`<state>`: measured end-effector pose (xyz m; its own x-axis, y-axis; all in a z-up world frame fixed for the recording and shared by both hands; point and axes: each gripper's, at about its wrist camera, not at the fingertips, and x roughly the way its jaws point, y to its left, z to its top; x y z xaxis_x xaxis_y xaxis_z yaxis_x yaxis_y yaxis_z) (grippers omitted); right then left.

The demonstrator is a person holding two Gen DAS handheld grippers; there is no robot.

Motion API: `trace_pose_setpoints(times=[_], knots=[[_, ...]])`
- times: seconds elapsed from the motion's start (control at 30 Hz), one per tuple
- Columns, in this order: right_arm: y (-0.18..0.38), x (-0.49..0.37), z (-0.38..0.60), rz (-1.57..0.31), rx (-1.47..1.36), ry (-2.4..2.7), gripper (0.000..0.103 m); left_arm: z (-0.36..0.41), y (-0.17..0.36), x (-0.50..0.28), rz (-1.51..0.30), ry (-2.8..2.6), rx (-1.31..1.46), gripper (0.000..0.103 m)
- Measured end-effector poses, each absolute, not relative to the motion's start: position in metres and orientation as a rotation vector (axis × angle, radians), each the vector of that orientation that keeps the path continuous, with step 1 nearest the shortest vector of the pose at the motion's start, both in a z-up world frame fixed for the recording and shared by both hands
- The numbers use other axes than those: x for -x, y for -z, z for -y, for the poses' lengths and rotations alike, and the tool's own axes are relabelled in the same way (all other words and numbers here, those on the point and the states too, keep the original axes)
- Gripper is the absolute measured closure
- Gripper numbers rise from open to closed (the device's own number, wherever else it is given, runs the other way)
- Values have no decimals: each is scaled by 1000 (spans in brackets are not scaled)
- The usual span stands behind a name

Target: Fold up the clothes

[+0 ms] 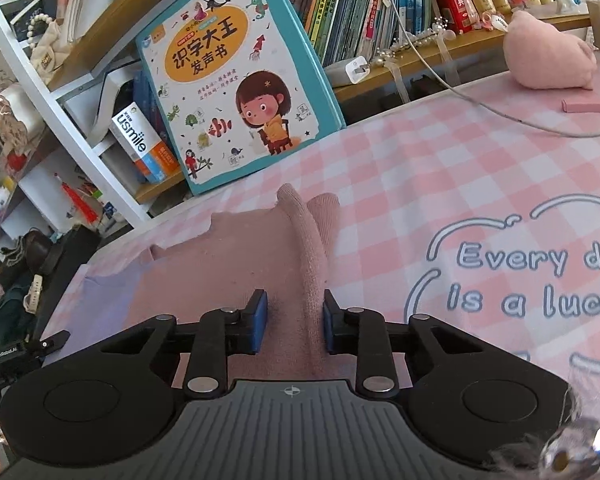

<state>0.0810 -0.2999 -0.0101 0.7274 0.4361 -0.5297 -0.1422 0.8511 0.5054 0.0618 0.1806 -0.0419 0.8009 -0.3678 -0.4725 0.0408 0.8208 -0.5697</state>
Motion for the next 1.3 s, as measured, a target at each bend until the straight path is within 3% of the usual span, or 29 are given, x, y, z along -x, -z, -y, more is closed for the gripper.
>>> trace_pose_setpoints(times=[0.7, 0.9, 1.1, 1.23, 1.3], knots=[[5, -69, 255, -668, -272, -392, 70, -203, 33, -41, -615, 152, 534, 74], [-1, -64, 254, -653, -211, -384, 59, -205, 15, -25, -548, 99, 500, 72], [-15, -51, 247, -587, -11, -384, 54, -204, -13, -4, -485, 56, 429, 66], [-22, -41, 240, -547, 130, -443, 51, -195, -25, 9, -492, 54, 383, 48], [-26, -37, 237, -525, 182, -479, 50, -190, -30, 17, -502, 50, 362, 45]])
